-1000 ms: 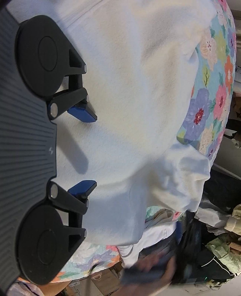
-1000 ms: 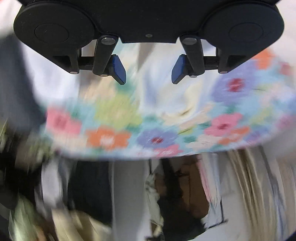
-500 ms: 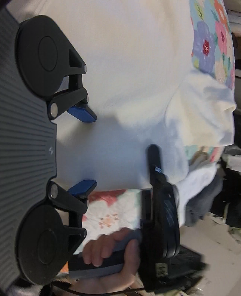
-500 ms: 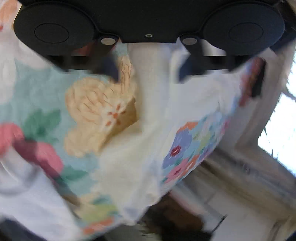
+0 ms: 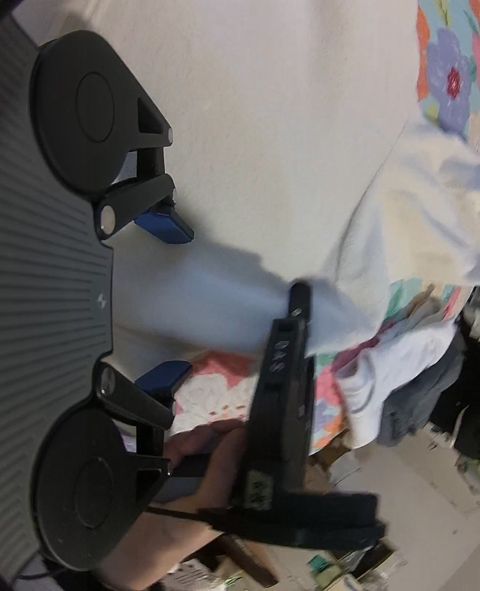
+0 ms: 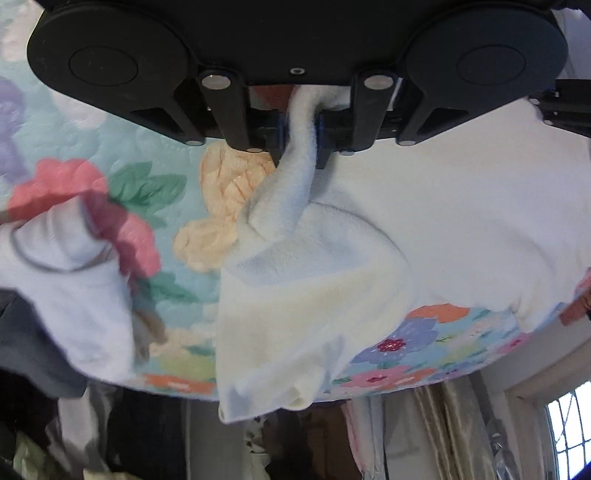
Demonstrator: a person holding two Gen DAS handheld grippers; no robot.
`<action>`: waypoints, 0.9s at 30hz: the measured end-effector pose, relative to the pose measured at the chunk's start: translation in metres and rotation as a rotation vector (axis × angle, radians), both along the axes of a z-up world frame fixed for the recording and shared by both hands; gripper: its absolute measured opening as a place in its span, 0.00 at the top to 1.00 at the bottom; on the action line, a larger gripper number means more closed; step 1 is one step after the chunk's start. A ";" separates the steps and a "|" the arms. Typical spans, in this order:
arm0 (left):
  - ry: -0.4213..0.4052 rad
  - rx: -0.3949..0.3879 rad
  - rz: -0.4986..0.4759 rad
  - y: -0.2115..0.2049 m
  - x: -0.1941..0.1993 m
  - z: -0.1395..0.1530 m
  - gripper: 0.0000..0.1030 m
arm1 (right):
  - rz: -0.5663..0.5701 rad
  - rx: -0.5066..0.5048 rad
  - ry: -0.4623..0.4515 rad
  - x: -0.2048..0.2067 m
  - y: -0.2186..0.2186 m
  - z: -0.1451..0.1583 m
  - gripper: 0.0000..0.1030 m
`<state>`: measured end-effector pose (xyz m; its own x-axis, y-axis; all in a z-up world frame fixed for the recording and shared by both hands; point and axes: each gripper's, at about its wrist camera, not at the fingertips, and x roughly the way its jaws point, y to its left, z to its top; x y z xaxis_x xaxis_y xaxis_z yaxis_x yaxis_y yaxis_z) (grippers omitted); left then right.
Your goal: Fold clothes
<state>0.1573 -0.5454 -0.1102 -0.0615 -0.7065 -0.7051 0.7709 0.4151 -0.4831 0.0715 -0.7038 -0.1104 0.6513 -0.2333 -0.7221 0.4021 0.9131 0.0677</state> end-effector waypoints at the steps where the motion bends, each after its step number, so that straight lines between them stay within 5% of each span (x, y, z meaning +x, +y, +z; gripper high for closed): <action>1: -0.019 0.000 0.017 0.003 0.002 0.003 0.32 | -0.016 -0.010 0.015 0.000 0.000 0.003 0.48; 5: -0.010 0.015 0.105 0.023 0.019 0.006 0.32 | -0.049 -0.047 0.075 -0.011 -0.003 0.026 0.38; 10: -0.027 0.072 0.285 0.048 0.038 0.009 0.32 | -0.072 -0.077 0.003 -0.027 0.009 0.072 0.31; 14: -0.137 0.107 0.454 0.084 0.049 0.044 0.32 | 0.019 -0.016 -0.062 -0.018 0.037 0.096 0.31; 18: -0.155 0.094 0.637 0.157 0.070 0.091 0.32 | 0.150 0.119 -0.102 -0.001 0.073 0.114 0.31; 23: -0.328 0.257 0.743 0.227 0.124 0.138 0.21 | 0.319 0.223 -0.163 0.042 0.115 0.127 0.29; 27: -0.433 0.200 0.791 0.298 0.149 0.138 0.15 | 0.477 0.204 -0.109 0.089 0.166 0.120 0.29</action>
